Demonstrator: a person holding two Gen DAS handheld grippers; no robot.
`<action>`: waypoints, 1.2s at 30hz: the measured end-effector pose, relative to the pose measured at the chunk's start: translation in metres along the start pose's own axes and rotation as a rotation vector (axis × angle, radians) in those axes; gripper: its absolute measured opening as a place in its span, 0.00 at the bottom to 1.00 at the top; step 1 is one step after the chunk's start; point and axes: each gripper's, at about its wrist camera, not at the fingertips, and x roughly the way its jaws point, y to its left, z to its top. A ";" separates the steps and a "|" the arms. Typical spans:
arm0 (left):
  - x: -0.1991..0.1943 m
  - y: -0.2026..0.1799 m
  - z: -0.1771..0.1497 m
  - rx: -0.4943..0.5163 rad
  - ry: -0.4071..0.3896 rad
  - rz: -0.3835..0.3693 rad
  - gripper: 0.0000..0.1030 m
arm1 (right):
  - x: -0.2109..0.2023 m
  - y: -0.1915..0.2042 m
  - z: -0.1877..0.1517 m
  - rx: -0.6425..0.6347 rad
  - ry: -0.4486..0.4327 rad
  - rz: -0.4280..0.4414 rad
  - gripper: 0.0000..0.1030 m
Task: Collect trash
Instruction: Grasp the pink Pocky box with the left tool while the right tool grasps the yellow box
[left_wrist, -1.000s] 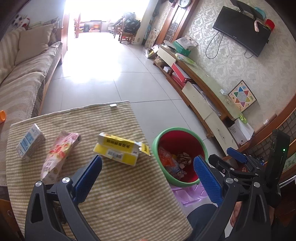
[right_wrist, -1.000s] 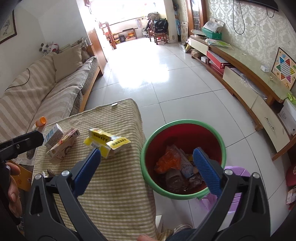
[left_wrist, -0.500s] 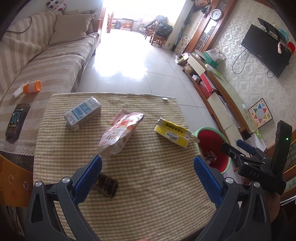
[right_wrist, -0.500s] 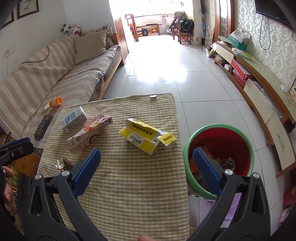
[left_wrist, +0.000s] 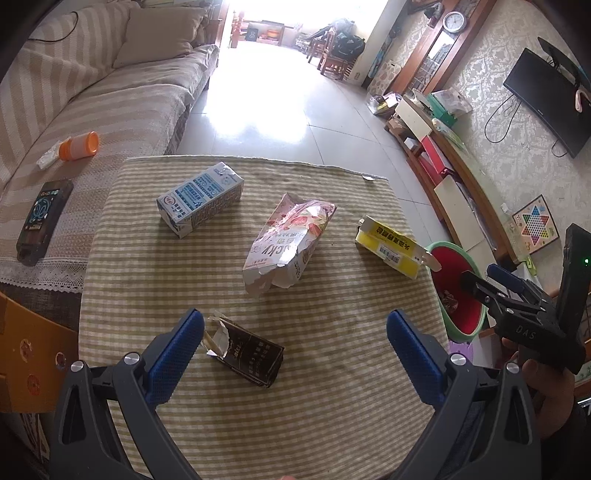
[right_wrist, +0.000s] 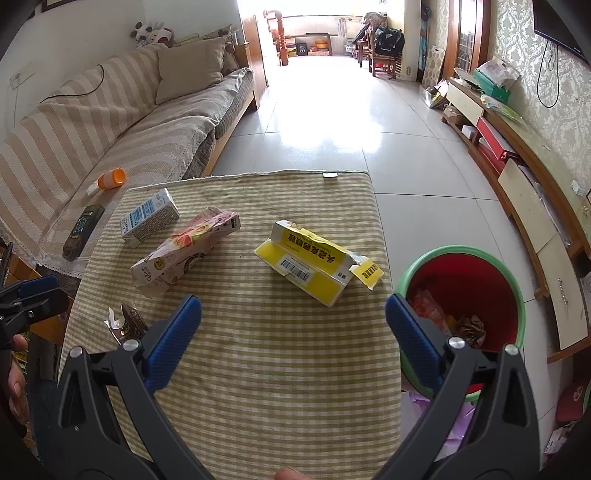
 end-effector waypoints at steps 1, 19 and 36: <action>0.004 -0.001 0.002 0.007 0.005 0.003 0.92 | 0.004 0.000 0.000 -0.008 0.008 -0.002 0.95; 0.122 -0.004 0.048 0.190 0.196 0.137 0.92 | 0.112 -0.002 0.023 -0.191 0.148 -0.082 0.95; 0.170 -0.009 0.060 0.303 0.262 0.230 0.73 | 0.158 0.005 0.027 -0.326 0.213 -0.107 0.88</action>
